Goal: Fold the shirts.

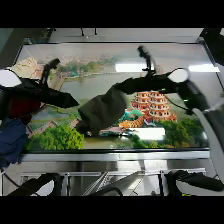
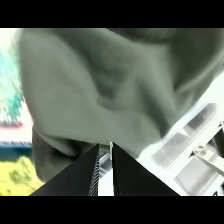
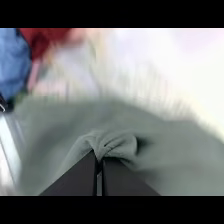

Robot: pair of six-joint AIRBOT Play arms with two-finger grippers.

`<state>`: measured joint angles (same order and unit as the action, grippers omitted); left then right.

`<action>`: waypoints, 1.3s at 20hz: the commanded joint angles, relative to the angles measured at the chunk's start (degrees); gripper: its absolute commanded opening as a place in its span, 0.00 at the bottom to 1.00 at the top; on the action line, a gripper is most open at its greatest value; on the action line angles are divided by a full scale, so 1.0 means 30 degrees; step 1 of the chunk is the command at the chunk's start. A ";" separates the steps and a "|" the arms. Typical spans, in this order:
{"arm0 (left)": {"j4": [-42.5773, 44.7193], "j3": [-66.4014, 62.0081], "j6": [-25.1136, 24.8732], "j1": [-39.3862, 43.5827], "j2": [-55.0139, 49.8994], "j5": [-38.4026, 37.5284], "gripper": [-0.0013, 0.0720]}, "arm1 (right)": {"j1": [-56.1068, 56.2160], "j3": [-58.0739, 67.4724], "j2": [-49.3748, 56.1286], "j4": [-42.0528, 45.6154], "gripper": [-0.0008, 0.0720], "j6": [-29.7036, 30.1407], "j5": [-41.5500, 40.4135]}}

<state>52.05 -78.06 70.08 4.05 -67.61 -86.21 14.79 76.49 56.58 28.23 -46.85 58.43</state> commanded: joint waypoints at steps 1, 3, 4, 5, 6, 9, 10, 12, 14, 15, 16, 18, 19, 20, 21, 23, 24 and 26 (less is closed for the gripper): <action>0.0306 -0.3016 0.1064 -0.0007 0.2674 -0.1661 0.14 | -0.0590 0.0058 -0.5151 0.1013 0.04 0.0044 -0.0160; 0.0306 -0.4044 0.1239 0.0029 0.4189 -0.1683 0.14 | -0.0568 0.0058 -0.7155 0.1202 0.04 0.0044 -0.0146; 0.0313 -0.4138 0.1239 0.0029 0.4983 -0.1158 0.08 | -0.0568 0.0051 -0.7737 0.1763 0.04 0.0007 -0.0138; 0.0306 -0.3934 0.1224 0.0029 0.5654 -0.0648 0.03 | -0.0568 0.0036 -0.8007 0.2652 0.04 -0.0619 0.0015; 0.0306 -0.3279 0.1224 0.0029 0.6324 -0.0102 0.03 | -0.0568 0.0015 -0.7898 0.3796 0.04 -0.1647 0.0430; 0.0197 0.0444 0.1224 0.0029 0.7468 0.1049 0.03 | -0.0568 -0.0554 -0.6237 0.5391 0.04 -0.3461 0.2280; -0.0029 0.1967 0.1224 0.0044 0.7621 0.1370 0.03 | -0.0539 -0.0845 -0.5552 0.5260 0.04 -0.3621 0.2659; -0.1071 0.5326 0.1107 0.0044 0.7817 0.2616 0.03 | 0.0080 -0.1209 -0.4087 0.4386 0.04 -0.3672 0.2878; -0.1923 0.8109 0.0911 0.0044 0.7584 0.3978 0.03 | 0.0787 -0.1209 -0.2637 0.4444 0.04 -0.3687 0.2667; -0.2106 0.9231 0.0845 0.0131 0.7300 0.4605 0.03 | 0.0911 -0.1209 -0.1887 0.4379 0.05 -0.3774 0.2718; -0.2382 1.0061 0.0401 0.0342 0.6921 0.4947 0.04 | 0.1071 -0.1209 -0.1122 0.4386 0.06 -0.3978 0.2812; -0.2382 1.1140 -0.0204 0.1129 0.5894 0.5217 0.60 | 0.1326 -0.1209 0.0342 0.4371 0.37 -0.4007 0.3344; -0.2382 1.1460 -0.0153 0.1676 0.5304 0.5282 0.95 | 0.1304 -0.1209 0.0845 0.4401 0.42 -0.4131 0.3679; -0.2331 1.1555 -0.0175 0.2244 0.4524 0.5275 0.96 | 0.1151 -0.1209 0.1180 0.4575 0.42 -0.4240 0.3905; -0.2310 1.1548 -0.0175 0.2863 0.3694 0.5319 0.96 | 0.0831 -0.1209 0.1224 0.5275 0.42 -0.4772 0.3920; -0.2186 1.1548 -0.0197 0.4248 0.2091 0.5362 0.96 | -0.0255 -0.1209 0.0889 0.7184 0.47 -0.5894 0.4160; -0.2186 1.1548 -0.0204 0.4896 0.1311 0.5508 0.96 | -0.1020 -0.1209 0.0634 0.8437 0.67 -0.6666 0.4408; -0.2193 1.1548 -0.0197 0.6360 -0.0270 0.6244 0.96 | -0.2361 -0.1275 0.0357 1.1096 0.75 -0.8058 0.4845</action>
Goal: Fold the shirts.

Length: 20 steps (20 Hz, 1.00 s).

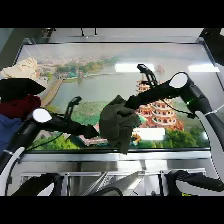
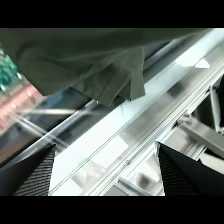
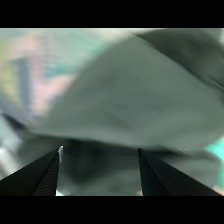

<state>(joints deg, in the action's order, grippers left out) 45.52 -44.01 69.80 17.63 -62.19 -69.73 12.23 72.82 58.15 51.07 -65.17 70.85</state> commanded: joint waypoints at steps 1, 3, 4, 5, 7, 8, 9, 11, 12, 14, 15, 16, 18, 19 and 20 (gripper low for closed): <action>-0.0022 0.0197 -0.0102 0.2608 -0.2878 0.1115 0.96 | -0.2084 -0.0277 -0.0219 0.4218 0.75 -0.2295 0.0823; -0.0029 0.0182 -0.0102 0.4109 -0.4408 0.1668 0.96 | -0.3140 -0.1268 -0.0211 0.4335 0.75 -0.2288 0.0852; -0.0029 0.0182 -0.0102 0.4728 -0.5078 0.1938 0.96 | -0.3432 -0.2047 -0.0204 0.4335 0.75 -0.2280 0.0641; -0.0036 0.0182 -0.0102 0.5246 -0.5705 0.2215 0.96 | -0.3468 -0.2863 -0.0204 0.4335 0.75 -0.2142 0.0182; -0.0204 0.0153 -0.0095 0.5858 -0.6586 0.3162 0.96 | -0.3432 -0.4554 -0.0022 0.3789 0.75 -0.1392 -0.1035; -0.0197 0.0000 -0.0080 0.5974 -0.6921 0.3512 0.96 | -0.3432 -0.5078 0.0284 0.3184 0.75 -0.0867 -0.1537; -0.0226 -0.0357 -0.0051 0.5974 -0.7271 0.3781 0.96 | -0.3432 -0.5413 0.0670 0.2616 0.75 -0.0408 -0.1902; -0.0233 -0.1377 0.0131 0.5974 -0.7745 0.4036 0.96 | -0.3410 -0.5515 0.1763 0.1224 0.75 0.0743 -0.2346; -0.0211 -0.1989 0.0131 0.5974 -0.7919 0.4167 0.96 | -0.3410 -0.5515 0.2266 0.0517 0.75 0.1311 -0.2543; -0.0197 -0.2849 0.0240 0.5974 -0.8167 0.4408 0.96 | -0.3395 -0.5515 0.3373 -0.1086 0.75 0.2317 -0.2543; -0.0197 -0.3053 0.0284 0.5974 -0.8182 0.4495 0.95 | -0.3308 -0.5515 0.3905 -0.1690 0.75 0.2652 -0.2543; -0.0197 -0.3111 0.0328 0.5974 -0.8160 0.4524 0.95 | -0.3249 -0.5515 0.4320 -0.2222 0.72 0.3060 -0.2528; -0.0058 -0.3082 0.0430 0.5938 -0.8174 0.4357 0.95 | -0.3053 -0.5508 0.4954 -0.3410 0.66 0.4036 -0.2550; -0.0051 -0.3082 0.0437 0.5938 -0.8167 0.4299 0.89 | -0.3002 -0.5508 0.5144 -0.3614 0.67 0.4146 -0.2550; -0.0051 -0.3082 0.0444 0.5938 -0.8174 0.4299 0.71 | -0.2958 -0.5508 0.5275 -0.3694 0.66 0.4182 -0.2550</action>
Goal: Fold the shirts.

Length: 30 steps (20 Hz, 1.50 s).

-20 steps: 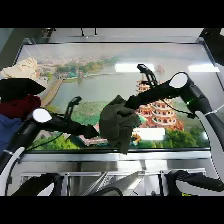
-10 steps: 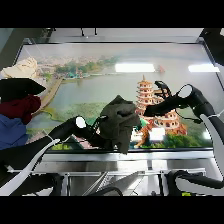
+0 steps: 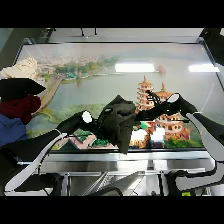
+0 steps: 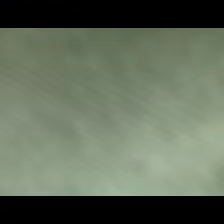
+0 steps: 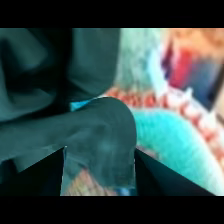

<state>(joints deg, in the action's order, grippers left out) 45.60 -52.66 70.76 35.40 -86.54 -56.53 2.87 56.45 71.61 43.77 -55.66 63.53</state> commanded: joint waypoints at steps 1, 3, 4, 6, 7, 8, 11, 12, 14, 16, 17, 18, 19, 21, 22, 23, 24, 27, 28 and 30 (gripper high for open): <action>-0.0073 -0.0168 0.0102 0.0015 -0.0051 -0.0102 0.50 | 0.0226 -0.0051 0.0882 -0.1326 0.66 0.1093 -0.0109; -0.0066 -0.0168 0.0095 0.0015 -0.0051 -0.0175 0.22 | 0.0240 -0.0051 0.0896 -0.1341 0.38 0.1144 -0.0029; -0.0066 -0.0168 0.0095 0.0007 -0.0058 -0.0240 0.14 | 0.0240 -0.0051 0.0889 -0.1341 0.24 0.1158 0.0015; -0.0073 -0.0168 0.0095 0.0007 -0.0044 -0.0255 0.03 | 0.0226 -0.0044 0.0882 -0.1443 0.04 0.1501 0.0452; -0.0073 -0.0175 0.0095 0.0000 -0.0015 -0.0335 0.03 | 0.0226 -0.0044 0.0838 -0.1690 0.04 0.1654 0.0729; -0.0073 -0.0175 0.0095 0.0000 0.0066 -0.0495 0.03 | 0.0211 -0.0036 0.0656 -0.1821 0.04 0.1647 0.0976; -0.0007 -0.0168 0.0080 -0.0138 0.0794 -0.0845 0.03 | 0.0102 -0.0036 -0.0503 -0.1814 0.04 0.1639 0.0903; -0.0015 -0.0168 0.0080 -0.0291 0.1027 -0.1231 0.03 | 0.0022 -0.0036 -0.0816 -0.1792 0.04 0.1632 0.0911; -0.0015 -0.0168 0.0095 -0.0663 0.1253 -0.2718 0.09 | -0.0095 -0.0044 -0.1056 -0.1741 0.04 0.1610 0.0991; -0.0066 0.0117 0.1122 -0.1129 0.1231 -0.3963 0.98 | -0.0066 -0.0044 -0.1049 -0.1770 0.04 0.1559 0.1260; -0.0087 0.0656 0.1479 -0.1333 0.1282 -0.3832 0.98 | -0.0051 -0.0044 -0.1049 -0.1814 0.04 0.1559 0.1362; -0.0131 0.1370 0.1676 -0.1413 0.1275 -0.3395 0.98 | -0.0051 -0.0044 -0.1049 -0.1814 0.04 0.1559 0.1406; -0.0284 0.2113 0.1778 -0.1392 0.1268 -0.2739 0.98 | -0.0051 -0.0044 -0.1049 -0.1814 0.04 0.1566 0.1399; -0.1712 0.3475 0.1530 -0.1020 0.1260 -0.0845 0.98 | -0.0051 -0.0044 -0.1049 -0.1814 0.04 0.1566 0.1399; -0.2885 0.3847 0.0925 -0.0758 0.1260 0.0226 0.98 | -0.0051 -0.0044 -0.1049 -0.1814 0.04 0.1566 0.1370; -0.4065 0.3993 0.0226 -0.0503 0.1260 0.1129 0.98 | -0.0051 -0.0044 -0.1049 -0.1814 0.04 0.1566 0.1304; -0.5100 0.3963 -0.0357 -0.0197 0.1260 0.1945 0.98 | -0.0051 -0.0044 -0.1049 -0.1814 0.04 0.1566 0.1304; -0.5741 0.3410 -0.0597 0.0619 0.1246 0.3840 0.98 | -0.0051 -0.0044 -0.1049 -0.1814 0.04 0.1574 0.1311; -0.5741 0.3155 -0.0583 0.0831 0.1180 0.4058 0.95 | -0.0051 -0.0044 -0.1049 -0.1814 0.04 0.1574 0.1311; -0.5523 0.2645 -0.0663 0.1056 0.0925 0.4000 0.52 | -0.0051 -0.0044 -0.1049 -0.1814 0.04 0.1574 0.1311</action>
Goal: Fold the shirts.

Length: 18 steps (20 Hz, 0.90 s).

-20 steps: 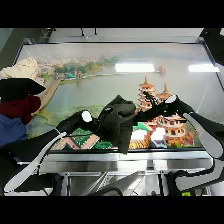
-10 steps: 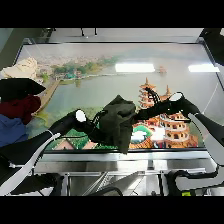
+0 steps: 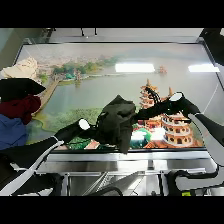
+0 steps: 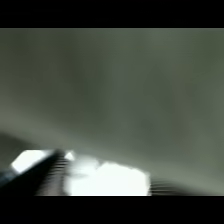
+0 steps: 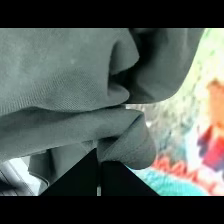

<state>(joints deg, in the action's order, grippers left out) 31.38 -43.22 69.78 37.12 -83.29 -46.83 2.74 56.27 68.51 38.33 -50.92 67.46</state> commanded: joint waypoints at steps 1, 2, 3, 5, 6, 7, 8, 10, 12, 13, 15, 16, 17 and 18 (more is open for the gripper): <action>-0.0772 -0.0736 -0.0488 0.0466 -0.0379 0.0590 0.38 | -0.0007 0.0015 -0.0015 0.0007 0.04 0.0000 0.0000; -0.0787 -0.0925 -0.0532 0.0415 -0.0619 0.0342 0.20 | -0.0007 0.0015 -0.0015 0.0000 0.04 -0.0007 0.0022; -0.0772 -0.1071 -0.0634 0.0335 -0.0845 -0.0073 0.03 | -0.0015 0.0015 -0.0022 0.0007 0.04 -0.0007 0.0022; -0.0408 -0.1195 -0.0692 -0.0029 -0.0940 -0.0678 0.03 | -0.0029 0.0015 -0.0109 0.0007 0.04 -0.0007 0.0124; -0.0073 -0.1188 -0.0678 -0.0255 -0.0714 -0.1049 0.03 | -0.0058 0.0015 -0.0299 0.0015 0.04 -0.0007 0.0226; 0.0437 -0.1180 -0.0670 -0.0561 -0.0313 -0.1464 0.03 | -0.0197 0.0022 -0.0612 -0.0007 0.04 -0.0007 0.0342; 0.1217 -0.1188 -0.0517 -0.0969 0.0342 -0.1945 0.03 | -0.0481 0.0109 -0.1115 0.0073 0.04 -0.0015 0.0561; 0.2375 -0.1188 -0.0204 -0.2157 0.2157 -0.3002 0.03 | -0.1545 0.0415 -0.2528 0.0029 0.04 -0.0022 0.1027; 0.2696 -0.1195 -0.0029 -0.4007 0.4648 -0.4189 0.03 | -0.3191 0.1107 -0.4335 -0.0022 0.04 -0.0219 0.1494; 0.2703 -0.1202 -0.0022 -0.5166 0.6084 -0.4677 0.03 | -0.4153 0.1647 -0.5348 -0.0168 0.04 -0.0306 0.1851; 0.2703 -0.1413 0.0248 -0.7723 0.8918 -0.5617 0.03 | -0.5967 0.2885 -0.7198 -0.1268 0.04 -0.0291 0.2557; 0.2696 -0.1931 0.0255 -0.8983 1.0127 -0.6492 0.03 | -0.6798 0.3621 -0.8116 -0.2084 0.04 -0.0270 0.2776; 0.2703 -0.2725 0.0248 -1.0200 1.1227 -0.7497 0.03 | -0.7417 0.4357 -0.8939 -0.2907 0.04 0.0036 0.2878; 0.2703 -0.3796 0.0248 -1.1438 1.2327 -0.8459 0.03 | -0.7905 0.5246 -0.9792 -0.3577 0.04 0.0401 0.2834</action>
<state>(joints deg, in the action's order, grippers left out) 39.00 -49.95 70.04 12.38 -55.88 -64.42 -15.44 66.37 46.17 33.47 -51.42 74.48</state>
